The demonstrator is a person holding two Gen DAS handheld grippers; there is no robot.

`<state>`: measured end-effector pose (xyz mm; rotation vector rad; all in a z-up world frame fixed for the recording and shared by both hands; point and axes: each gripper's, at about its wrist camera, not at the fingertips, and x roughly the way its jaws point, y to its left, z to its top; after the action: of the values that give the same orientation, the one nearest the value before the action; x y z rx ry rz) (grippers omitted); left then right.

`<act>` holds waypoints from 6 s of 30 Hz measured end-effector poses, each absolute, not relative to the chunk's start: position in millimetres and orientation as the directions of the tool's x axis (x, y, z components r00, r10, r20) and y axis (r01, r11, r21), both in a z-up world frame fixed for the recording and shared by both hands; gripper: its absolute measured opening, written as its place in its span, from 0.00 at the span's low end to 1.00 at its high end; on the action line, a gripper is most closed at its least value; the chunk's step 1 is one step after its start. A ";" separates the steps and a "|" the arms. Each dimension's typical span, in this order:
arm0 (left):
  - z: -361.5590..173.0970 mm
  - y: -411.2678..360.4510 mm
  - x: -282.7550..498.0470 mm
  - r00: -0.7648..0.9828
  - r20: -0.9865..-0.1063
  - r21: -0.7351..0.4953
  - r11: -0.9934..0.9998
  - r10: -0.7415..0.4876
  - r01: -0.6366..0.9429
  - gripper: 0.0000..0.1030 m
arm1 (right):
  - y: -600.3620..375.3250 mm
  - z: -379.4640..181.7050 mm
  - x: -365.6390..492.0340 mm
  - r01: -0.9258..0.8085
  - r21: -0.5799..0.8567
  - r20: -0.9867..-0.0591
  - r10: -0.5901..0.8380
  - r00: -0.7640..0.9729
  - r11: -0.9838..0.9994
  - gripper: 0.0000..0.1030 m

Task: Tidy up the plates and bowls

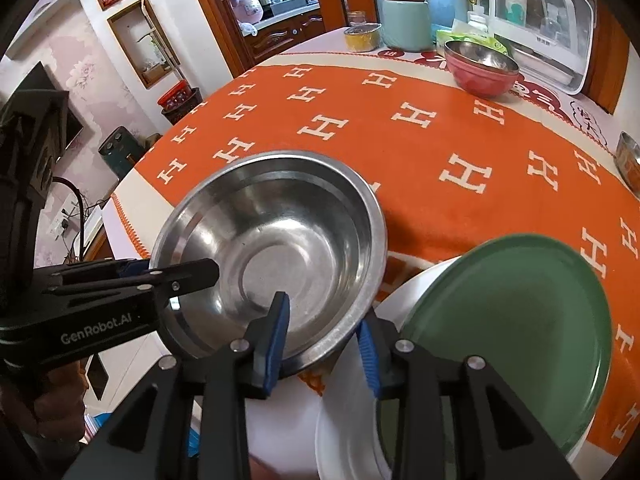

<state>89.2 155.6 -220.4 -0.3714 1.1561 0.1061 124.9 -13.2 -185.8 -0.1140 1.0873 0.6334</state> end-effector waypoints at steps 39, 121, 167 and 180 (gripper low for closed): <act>-59.4 128.1 141.2 0.517 -0.853 -0.077 0.997 -0.067 0.003 0.73 | -95.2 -26.4 222.4 -0.294 0.078 -0.838 0.222 0.498 0.953 0.63; -237.4 45.3 504.0 0.256 -0.946 -0.264 0.929 -0.197 -0.261 0.14 | -151.6 -252.5 531.0 0.098 0.685 -0.729 0.683 0.056 0.722 0.11; -132.1 12.5 277.4 0.277 -0.943 -0.229 0.964 -0.186 -0.133 0.16 | -181.7 -148.4 303.3 -0.017 0.691 -0.723 0.690 -0.025 0.723 0.13; -110.7 46.5 205.5 0.332 -0.930 -0.229 0.956 -0.159 -0.181 0.16 | -140.7 -128.8 239.0 -0.152 0.659 -0.751 0.656 -0.075 0.737 0.14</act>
<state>205.5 46.5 -110.7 -0.3159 1.2380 0.0149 239.0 -140.7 -128.8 0.4307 1.5083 0.7019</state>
